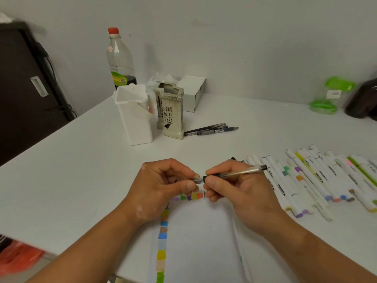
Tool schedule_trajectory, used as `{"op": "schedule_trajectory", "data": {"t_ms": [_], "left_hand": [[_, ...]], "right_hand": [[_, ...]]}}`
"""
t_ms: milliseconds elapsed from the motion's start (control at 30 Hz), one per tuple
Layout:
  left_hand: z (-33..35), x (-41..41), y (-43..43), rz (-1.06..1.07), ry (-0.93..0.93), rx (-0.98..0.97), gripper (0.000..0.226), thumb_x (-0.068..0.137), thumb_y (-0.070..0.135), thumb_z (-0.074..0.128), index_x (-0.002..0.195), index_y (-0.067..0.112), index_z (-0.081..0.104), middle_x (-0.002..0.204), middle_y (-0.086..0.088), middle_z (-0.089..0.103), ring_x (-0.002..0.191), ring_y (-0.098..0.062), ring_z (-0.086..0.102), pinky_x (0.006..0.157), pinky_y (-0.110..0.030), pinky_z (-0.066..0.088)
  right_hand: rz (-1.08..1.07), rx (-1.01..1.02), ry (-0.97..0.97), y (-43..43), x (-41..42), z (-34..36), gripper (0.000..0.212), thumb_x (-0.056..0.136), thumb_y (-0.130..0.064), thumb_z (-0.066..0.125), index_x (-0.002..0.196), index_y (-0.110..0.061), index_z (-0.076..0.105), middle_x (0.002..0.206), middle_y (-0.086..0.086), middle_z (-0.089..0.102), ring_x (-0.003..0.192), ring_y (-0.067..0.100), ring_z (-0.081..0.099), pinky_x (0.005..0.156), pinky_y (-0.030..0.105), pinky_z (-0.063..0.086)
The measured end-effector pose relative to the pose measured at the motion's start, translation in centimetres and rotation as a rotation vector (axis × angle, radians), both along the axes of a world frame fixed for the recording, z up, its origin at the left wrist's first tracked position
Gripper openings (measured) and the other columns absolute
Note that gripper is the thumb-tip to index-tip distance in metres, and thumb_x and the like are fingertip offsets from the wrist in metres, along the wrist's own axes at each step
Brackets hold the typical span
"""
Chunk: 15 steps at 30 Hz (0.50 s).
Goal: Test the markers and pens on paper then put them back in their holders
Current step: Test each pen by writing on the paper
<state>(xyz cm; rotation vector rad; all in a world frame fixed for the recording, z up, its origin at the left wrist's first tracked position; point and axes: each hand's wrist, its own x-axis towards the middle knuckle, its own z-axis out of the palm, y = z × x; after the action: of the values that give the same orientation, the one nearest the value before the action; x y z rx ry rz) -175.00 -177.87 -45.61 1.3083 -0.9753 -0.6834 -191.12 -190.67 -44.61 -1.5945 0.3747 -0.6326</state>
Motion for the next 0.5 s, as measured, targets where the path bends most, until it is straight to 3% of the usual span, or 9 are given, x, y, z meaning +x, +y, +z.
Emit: {"op": "schedule_trajectory", "data": {"t_ms": [167, 233, 333, 400, 433, 500], "left_hand": [[-0.1, 0.3, -0.4, 0.044, -0.048, 0.015, 0.018, 0.069, 0.018, 0.081, 0.087, 0.021, 0.078, 0.092, -0.009, 0.077, 0.088, -0.026, 0.074, 0.079, -0.032, 0.061], [-0.3, 0.3, -0.4, 0.065, -0.089, 0.015, 0.018, 0.070, 0.023, 0.081, 0.088, 0.026, 0.078, 0.093, -0.005, 0.077, 0.092, -0.025, 0.073, 0.082, -0.034, 0.060], [-0.5, 0.5, -0.3, 0.090, -0.113, -0.016, 0.018, 0.074, 0.018, 0.080, 0.090, 0.027, 0.078, 0.095, -0.002, 0.075, 0.094, -0.025, 0.071, 0.084, -0.030, 0.058], [-0.8, 0.8, -0.3, 0.082, -0.121, -0.035, 0.020, 0.076, 0.009, 0.080, 0.090, 0.023, 0.077, 0.094, -0.004, 0.073, 0.093, -0.026, 0.070, 0.085, -0.031, 0.057], [-0.9, 0.8, -0.4, 0.073, -0.141, -0.029, 0.022, 0.077, 0.007, 0.081, 0.091, 0.022, 0.076, 0.094, -0.004, 0.073, 0.093, -0.026, 0.070, 0.085, -0.032, 0.057], [-1.1, 0.6, -0.4, 0.054, -0.223, 0.010, 0.024, 0.077, 0.009, 0.082, 0.092, 0.025, 0.075, 0.093, -0.002, 0.073, 0.092, -0.026, 0.071, 0.085, -0.036, 0.059]], "right_hand": [[-0.018, -0.031, 0.020, -0.4, 0.3, 0.0, 0.013, 0.089, -0.005, 0.074, 0.091, -0.017, 0.077, 0.074, 0.012, 0.074, 0.062, 0.020, 0.070, 0.058, 0.024, 0.056], [0.035, -0.011, 0.021, -1.0, -0.1, 0.3, 0.007, 0.087, -0.018, 0.076, 0.093, -0.020, 0.079, 0.076, 0.013, 0.074, 0.063, 0.021, 0.069, 0.058, 0.027, 0.055], [0.263, 0.133, 0.033, -2.7, -1.6, 1.0, 0.048, 0.079, -0.055, 0.075, 0.106, -0.016, 0.079, 0.095, 0.019, 0.074, 0.074, 0.024, 0.067, 0.060, 0.032, 0.054], [0.375, 0.190, 0.079, -3.4, -2.5, 1.8, 0.064, 0.078, -0.068, 0.068, 0.110, -0.013, 0.078, 0.103, 0.022, 0.074, 0.078, 0.025, 0.066, 0.061, 0.033, 0.054], [0.381, 0.168, 0.140, -3.5, -2.7, 2.1, 0.060, 0.080, -0.066, 0.067, 0.108, -0.014, 0.078, 0.101, 0.021, 0.075, 0.076, 0.024, 0.066, 0.061, 0.033, 0.054], [0.292, -0.063, 0.320, -2.9, -2.6, 2.3, 0.036, 0.081, -0.056, 0.067, 0.096, -0.025, 0.077, 0.089, 0.010, 0.079, 0.066, 0.016, 0.063, 0.060, 0.028, 0.050]]}}
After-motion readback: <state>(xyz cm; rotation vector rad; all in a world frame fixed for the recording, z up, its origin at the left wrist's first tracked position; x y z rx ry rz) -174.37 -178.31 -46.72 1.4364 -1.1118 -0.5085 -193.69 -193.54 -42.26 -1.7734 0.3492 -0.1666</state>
